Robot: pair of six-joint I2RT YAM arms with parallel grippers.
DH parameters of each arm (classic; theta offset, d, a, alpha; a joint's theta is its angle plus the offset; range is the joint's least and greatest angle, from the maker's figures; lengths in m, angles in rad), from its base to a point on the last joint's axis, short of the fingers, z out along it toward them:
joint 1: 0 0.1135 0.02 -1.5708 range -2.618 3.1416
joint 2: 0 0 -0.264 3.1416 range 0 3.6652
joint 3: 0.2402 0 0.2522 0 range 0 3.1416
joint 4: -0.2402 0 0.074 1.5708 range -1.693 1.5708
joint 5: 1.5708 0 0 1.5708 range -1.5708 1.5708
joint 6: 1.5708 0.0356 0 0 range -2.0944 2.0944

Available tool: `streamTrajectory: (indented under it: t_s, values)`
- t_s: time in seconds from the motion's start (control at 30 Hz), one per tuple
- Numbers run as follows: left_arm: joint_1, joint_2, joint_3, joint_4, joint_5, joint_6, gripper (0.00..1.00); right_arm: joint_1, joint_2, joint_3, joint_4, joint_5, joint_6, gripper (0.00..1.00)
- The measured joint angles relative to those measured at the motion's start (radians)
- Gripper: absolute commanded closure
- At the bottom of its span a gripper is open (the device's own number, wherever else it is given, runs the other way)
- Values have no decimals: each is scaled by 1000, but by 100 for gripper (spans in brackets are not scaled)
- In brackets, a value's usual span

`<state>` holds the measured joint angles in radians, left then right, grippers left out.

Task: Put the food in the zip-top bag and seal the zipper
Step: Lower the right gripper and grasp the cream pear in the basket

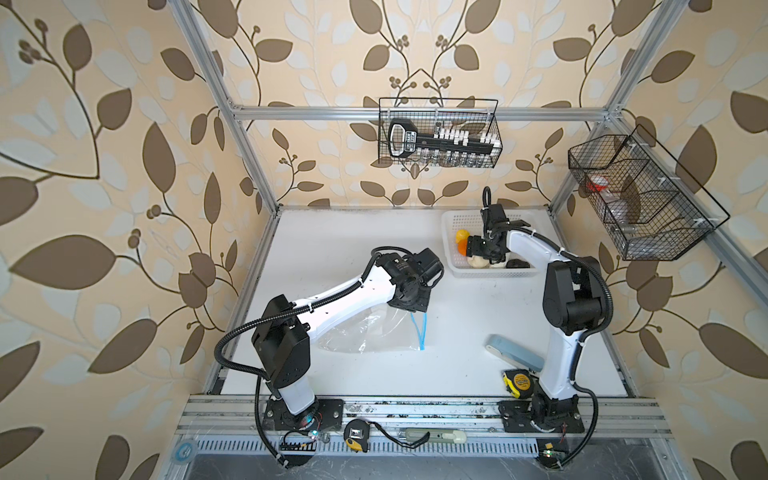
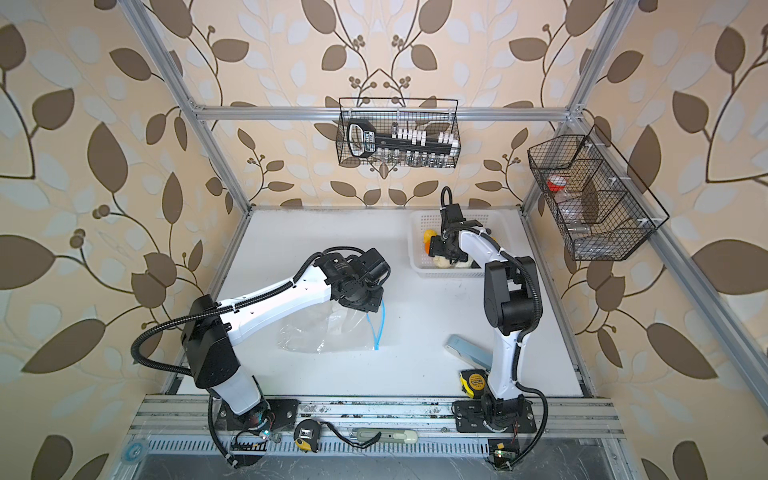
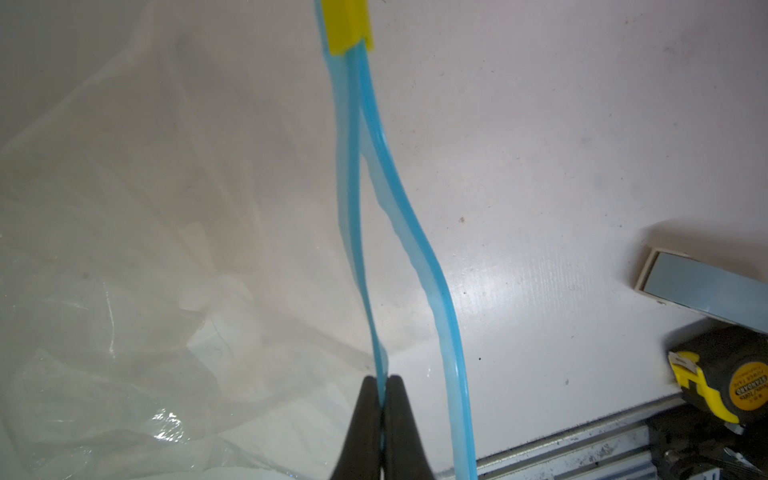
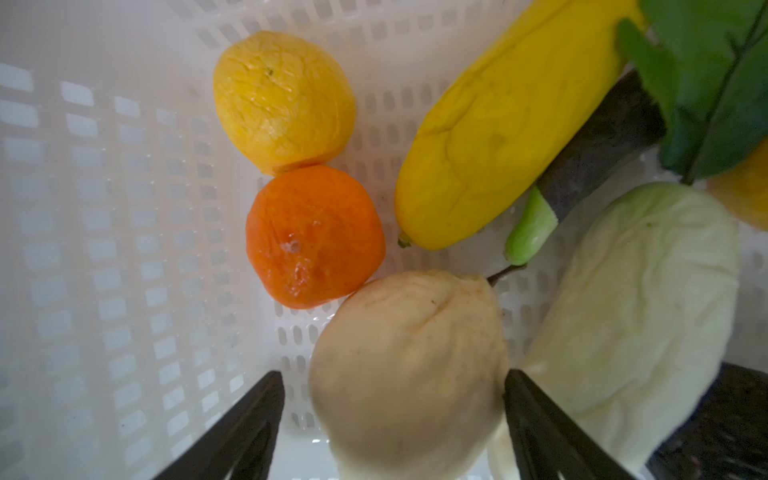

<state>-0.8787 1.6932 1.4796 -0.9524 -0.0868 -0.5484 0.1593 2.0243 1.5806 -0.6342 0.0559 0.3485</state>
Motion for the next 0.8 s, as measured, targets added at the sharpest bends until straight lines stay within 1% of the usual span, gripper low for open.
streamTrajectory:
  t_s: [0.2, 0.37, 0.8]
  values:
    - [0, 1, 0, 1, 0, 0, 100, 19, 31, 23, 1, 0, 5, 12]
    - [0, 1, 0, 3, 0, 0, 100, 31, 45, 27, 0, 1, 7, 13]
    - [0, 1, 0, 5, -1, 0, 100, 39, 61, 52, -38, 14, 3, 10]
